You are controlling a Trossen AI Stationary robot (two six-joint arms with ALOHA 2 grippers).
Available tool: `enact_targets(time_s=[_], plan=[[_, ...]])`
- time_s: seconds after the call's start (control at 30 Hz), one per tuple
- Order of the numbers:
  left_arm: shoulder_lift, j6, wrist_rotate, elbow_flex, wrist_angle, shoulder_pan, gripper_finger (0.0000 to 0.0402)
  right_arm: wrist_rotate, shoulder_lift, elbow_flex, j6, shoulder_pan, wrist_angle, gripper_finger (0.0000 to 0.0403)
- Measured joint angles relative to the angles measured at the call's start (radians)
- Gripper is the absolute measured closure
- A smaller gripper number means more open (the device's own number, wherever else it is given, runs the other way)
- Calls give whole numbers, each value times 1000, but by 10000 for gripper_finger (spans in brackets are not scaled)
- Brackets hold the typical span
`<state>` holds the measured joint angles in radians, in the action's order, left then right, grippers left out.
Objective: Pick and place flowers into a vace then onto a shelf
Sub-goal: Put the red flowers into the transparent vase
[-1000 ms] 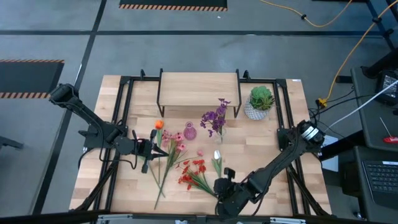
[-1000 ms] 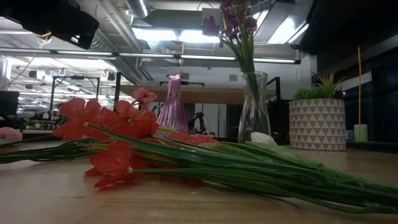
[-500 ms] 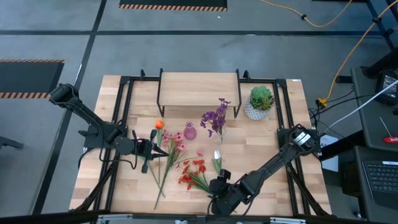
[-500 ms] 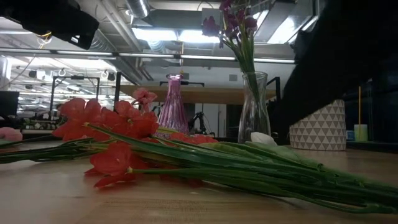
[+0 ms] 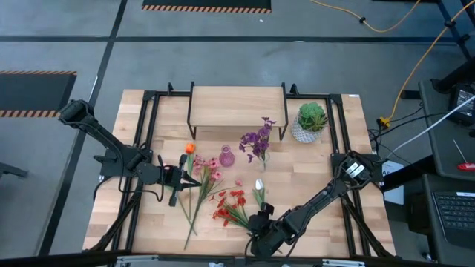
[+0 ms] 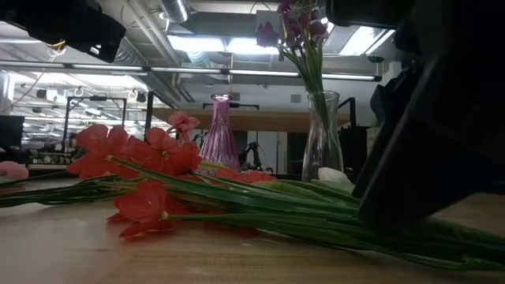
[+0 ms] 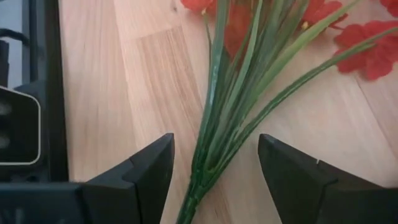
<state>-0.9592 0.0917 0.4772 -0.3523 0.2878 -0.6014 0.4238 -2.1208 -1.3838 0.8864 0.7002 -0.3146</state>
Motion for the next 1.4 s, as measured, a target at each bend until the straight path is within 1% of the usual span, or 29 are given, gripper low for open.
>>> enact_targets(time_s=[0.37, 0.6, 0.7, 0.83, 1.0, 1.17, 1.33, 1.4], plan=[[0, 0, 0, 0, 0, 0, 398, 1, 0, 0, 2, -13, -60, 169], [0, 0, 0, 0, 0, 0, 398, 1, 0, 0, 2, -28, -65, 169], [0, 0, 0, 0, 0, 0, 398, 1, 0, 0, 3, -32, -67, 178], [0, 0, 0, 0, 0, 0, 398, -4, 0, 0, 3, -33, -74, 207], [0, 0, 0, 0, 0, 0, 398, -20, 0, 0, 4, -33, -73, 258], [0, 0, 0, 0, 0, 0, 398, -31, 0, 0, 76, -40, -73, 310], [0, 0, 0, 0, 0, 0, 398, -78, 2, 0, 87, -52, -71, 357], [0, 0, 1, 0, 0, 0, 398, -82, 3, 0, 86, -54, -71, 374]])
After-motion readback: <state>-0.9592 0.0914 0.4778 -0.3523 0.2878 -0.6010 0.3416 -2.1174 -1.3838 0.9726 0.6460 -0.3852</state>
